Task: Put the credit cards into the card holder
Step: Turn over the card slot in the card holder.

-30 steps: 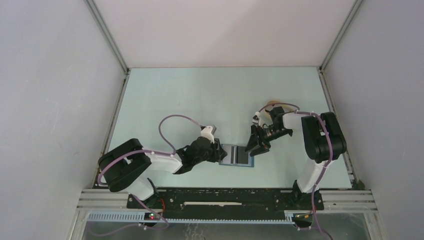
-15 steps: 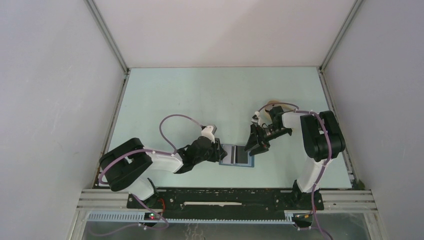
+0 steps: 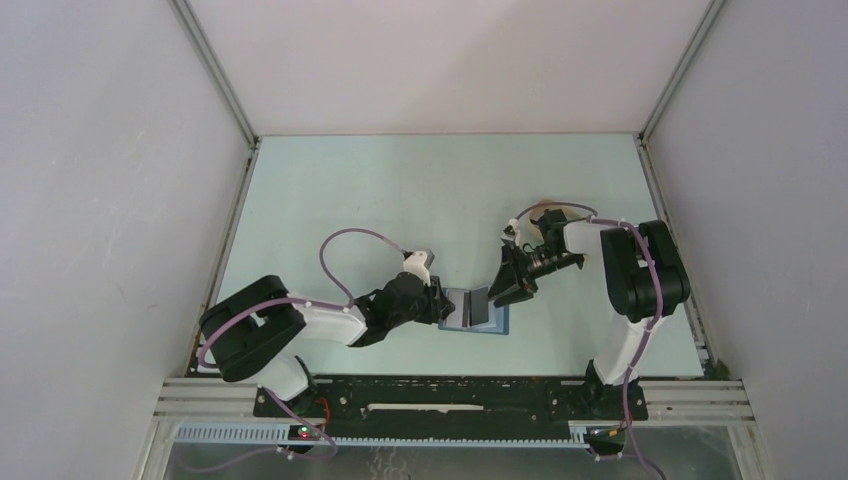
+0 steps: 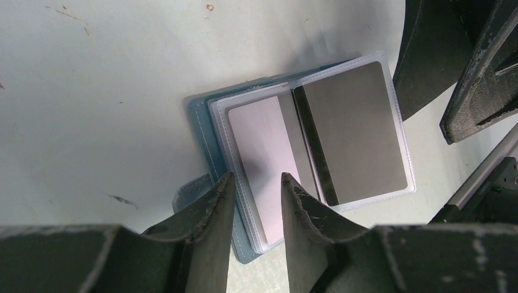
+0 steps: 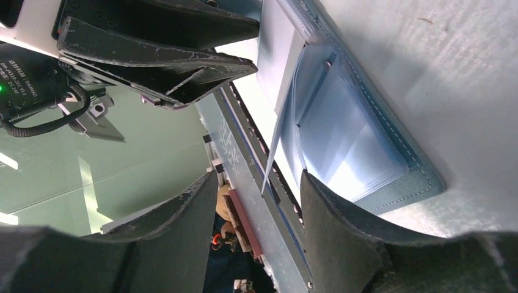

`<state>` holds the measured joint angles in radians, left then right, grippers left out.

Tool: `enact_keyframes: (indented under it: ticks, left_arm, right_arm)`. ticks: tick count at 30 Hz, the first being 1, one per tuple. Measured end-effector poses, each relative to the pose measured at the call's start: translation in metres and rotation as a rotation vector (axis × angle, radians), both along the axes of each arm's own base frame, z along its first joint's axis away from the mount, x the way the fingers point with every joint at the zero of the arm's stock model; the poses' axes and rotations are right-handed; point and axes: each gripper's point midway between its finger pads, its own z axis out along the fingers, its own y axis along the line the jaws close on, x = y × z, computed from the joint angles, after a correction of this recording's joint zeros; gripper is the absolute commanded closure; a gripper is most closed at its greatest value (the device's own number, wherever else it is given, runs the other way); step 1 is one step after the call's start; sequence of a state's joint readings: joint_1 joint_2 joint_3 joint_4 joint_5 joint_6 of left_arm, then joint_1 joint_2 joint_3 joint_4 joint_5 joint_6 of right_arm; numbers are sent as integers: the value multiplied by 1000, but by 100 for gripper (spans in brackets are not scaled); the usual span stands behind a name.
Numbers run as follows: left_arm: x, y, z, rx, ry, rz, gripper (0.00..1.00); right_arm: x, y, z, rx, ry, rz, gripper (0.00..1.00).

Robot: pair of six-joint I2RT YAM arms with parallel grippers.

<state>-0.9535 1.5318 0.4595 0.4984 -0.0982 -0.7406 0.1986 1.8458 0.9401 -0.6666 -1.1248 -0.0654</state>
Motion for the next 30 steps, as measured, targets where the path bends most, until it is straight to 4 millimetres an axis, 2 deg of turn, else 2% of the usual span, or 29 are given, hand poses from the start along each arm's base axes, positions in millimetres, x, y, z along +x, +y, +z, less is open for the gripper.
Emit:
enact_keyframes:
  ticks: [7, 16, 30]
  left_arm:
    - [0, 0, 0, 0, 0, 0, 62]
    - [0, -2, 0, -2, 2, -5, 62]
    - [0, -2, 0, -2, 3, -6, 62]
  right_arm:
    - [-1, 1, 1, 11, 11, 1, 40]
    - [0, 3, 2, 31, 35, 4, 46]
    - [1, 6, 2, 38, 38, 17, 60]
